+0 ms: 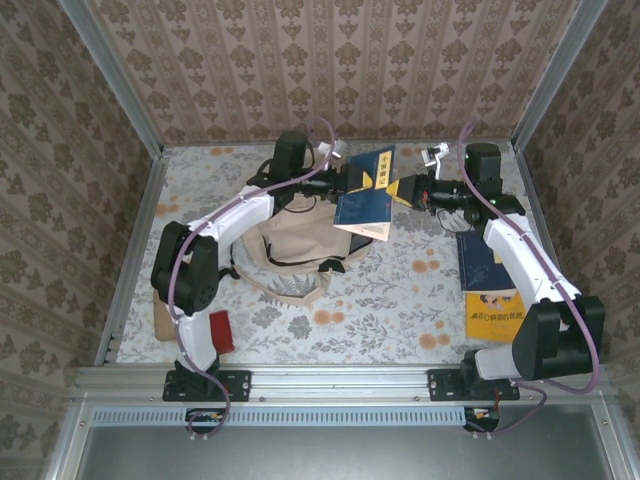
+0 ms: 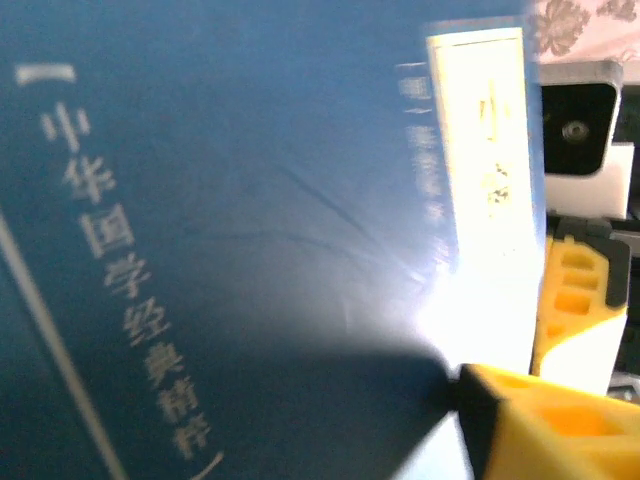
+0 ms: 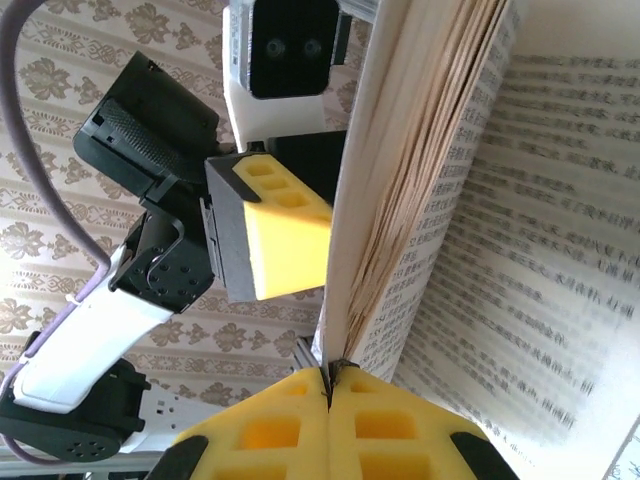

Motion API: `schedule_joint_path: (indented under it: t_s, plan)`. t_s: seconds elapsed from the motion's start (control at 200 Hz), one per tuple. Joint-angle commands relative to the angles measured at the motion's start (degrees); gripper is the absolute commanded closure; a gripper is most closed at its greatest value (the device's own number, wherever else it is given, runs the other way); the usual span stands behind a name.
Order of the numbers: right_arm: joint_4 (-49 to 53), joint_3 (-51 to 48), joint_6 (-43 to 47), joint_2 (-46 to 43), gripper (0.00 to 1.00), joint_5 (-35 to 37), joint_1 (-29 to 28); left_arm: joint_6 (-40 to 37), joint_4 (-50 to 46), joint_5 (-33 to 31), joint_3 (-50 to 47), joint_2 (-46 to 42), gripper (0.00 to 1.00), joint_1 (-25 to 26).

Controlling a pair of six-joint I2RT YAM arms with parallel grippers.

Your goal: Pack books, pencil case, and school supplies into a backpack

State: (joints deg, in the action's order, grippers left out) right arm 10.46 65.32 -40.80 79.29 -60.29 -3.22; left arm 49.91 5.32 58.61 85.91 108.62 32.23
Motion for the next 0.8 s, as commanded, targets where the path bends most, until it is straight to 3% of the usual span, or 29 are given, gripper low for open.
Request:
schedule_joint_path:
  t_s: [0.0,0.045,0.13,0.19,0.315,0.44,0.555,0.795]
  plan:
    - [-0.3,1.8,1.3,1.7,1.00,-0.2,0.0,2.8,5.0,1.1,-1.3,-3.5,0.52,-0.8]
    - [0.5,1.7,2.1,1.9,1.00,0.6,0.1,3.8,6.1,0.8,-1.7,-3.9,0.65,-1.1]
    - [2.6,1.5,3.4,1.9,0.96,3.9,0.3,4.9,6.3,-0.1,-1.7,-4.4,0.77,-1.6]
    - [4.4,1.0,3.7,1.3,0.80,7.9,0.4,5.4,6.5,-1.8,-1.9,-5.1,0.81,-2.0]
    - [-0.9,-4.2,-3.3,-2.7,0.32,15.4,0.2,7.5,7.4,-8.9,-3.3,-7.3,0.89,-3.1]
    - [-17.2,-11.8,-16.7,-4.9,0.08,18.2,-3.2,9.6,8.9,-19.1,-4.4,-9.4,0.90,-3.1]
    - [-29.0,-15.8,-27.3,-4.0,0.01,22.8,-8.7,14.0,13.8,-25.9,-5.4,-9.4,0.92,-2.9]
    - [-52.7,-17.3,-45.6,3.8,0.00,30.9,-14.7,21.6,22.4,-34.4,-6.7,-6.9,0.94,-0.7]
